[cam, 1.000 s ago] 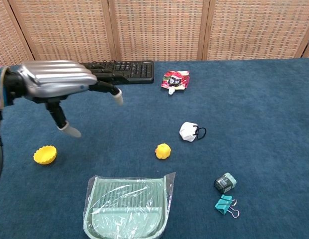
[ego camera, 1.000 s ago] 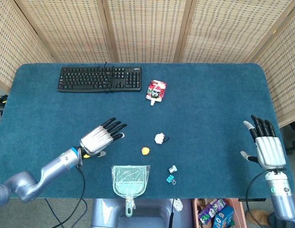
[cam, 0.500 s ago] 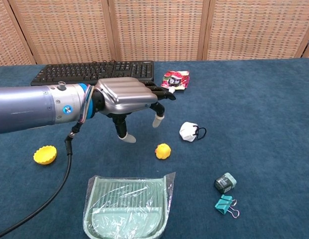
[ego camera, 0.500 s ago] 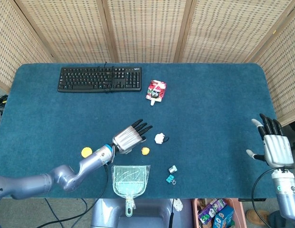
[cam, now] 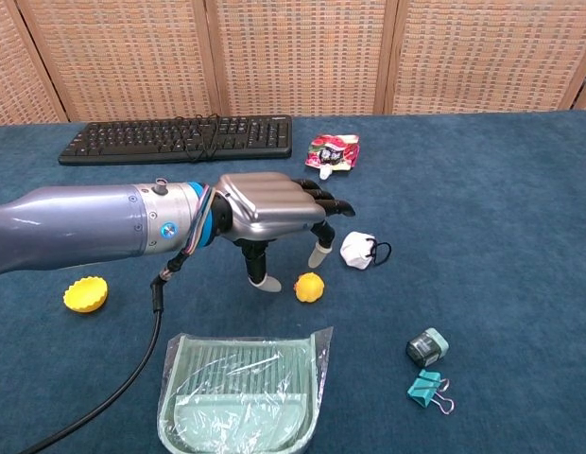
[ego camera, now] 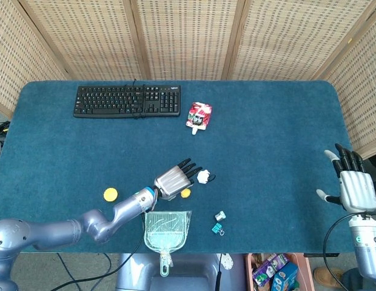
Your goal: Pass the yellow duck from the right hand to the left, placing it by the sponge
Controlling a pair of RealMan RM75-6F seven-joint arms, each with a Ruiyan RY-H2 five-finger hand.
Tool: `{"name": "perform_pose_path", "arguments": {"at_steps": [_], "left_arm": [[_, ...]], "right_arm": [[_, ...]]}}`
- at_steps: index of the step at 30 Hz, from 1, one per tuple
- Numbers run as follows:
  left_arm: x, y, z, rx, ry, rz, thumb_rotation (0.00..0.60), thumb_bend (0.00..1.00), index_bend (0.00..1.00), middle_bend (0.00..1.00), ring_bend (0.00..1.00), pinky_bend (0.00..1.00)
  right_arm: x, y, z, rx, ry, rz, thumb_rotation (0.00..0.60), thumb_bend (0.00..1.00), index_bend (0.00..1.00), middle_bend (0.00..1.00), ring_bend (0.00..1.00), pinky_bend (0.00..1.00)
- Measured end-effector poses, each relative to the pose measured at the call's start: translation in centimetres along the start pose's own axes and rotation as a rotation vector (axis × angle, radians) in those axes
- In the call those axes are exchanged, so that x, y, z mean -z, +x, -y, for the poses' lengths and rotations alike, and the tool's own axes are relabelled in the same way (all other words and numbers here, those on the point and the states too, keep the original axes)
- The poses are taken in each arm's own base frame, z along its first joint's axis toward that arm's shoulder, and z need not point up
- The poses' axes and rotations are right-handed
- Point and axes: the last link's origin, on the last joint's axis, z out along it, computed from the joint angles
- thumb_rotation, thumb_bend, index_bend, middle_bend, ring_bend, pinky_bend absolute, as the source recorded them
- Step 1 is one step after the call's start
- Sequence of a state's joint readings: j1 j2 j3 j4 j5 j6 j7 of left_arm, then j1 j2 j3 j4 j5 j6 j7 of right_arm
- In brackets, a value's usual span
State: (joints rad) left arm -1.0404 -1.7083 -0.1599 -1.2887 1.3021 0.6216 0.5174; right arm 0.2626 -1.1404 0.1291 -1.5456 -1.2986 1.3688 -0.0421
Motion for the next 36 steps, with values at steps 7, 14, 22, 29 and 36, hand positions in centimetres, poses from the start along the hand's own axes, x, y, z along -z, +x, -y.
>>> {"name": "perform_pose_path", "arguments": {"at_steps": [7,14,22,29,36], "left_arm": [[-0.5,-0.2,-0.2,0.008,0.011,0.002,0.6,0.26,0.43,0.0,0.0,0.0],[-1.2,-0.4,-0.7,0.009,0.013,0.012,0.6,0.25,0.43,0.0,0.0,0.0],[-1.8,-0.8,-1.4,0.02,0.005,0.029,0.6,0.26,0.48,0.0,0.0,0.0],[-1.9,-0.6,-1.4,0.039,0.016,0.016,0.6,0.27,0.58,0.0,0.0,0.0],[-1.5,0.1,-1.1,0.054,0.029,-0.01,0.6,0.28,0.59,0.0,0.0,0.0]], "right_arm": [[0.1,0.0,0.3,0.0,0.013,0.006,0.6,0.0,0.01,0.0,0.0,0.0],[0.1,0.2,0.3,-0.01,0.015,-0.003,0.6,0.0,0.01,0.0,0.0,0.0],[0.1,0.2,0.3,-0.021,0.016,0.001,0.6,0.0,0.01,0.0,0.0,0.0],[0.1,0.3,0.3,-0.027,0.019,0.002,0.6,0.0,0.01,0.0,0.0,0.0],[0.2,0.2,0.4,-0.026,0.029,0.005,0.6,0.0,0.01,0.0,0.0,0.0]]}}
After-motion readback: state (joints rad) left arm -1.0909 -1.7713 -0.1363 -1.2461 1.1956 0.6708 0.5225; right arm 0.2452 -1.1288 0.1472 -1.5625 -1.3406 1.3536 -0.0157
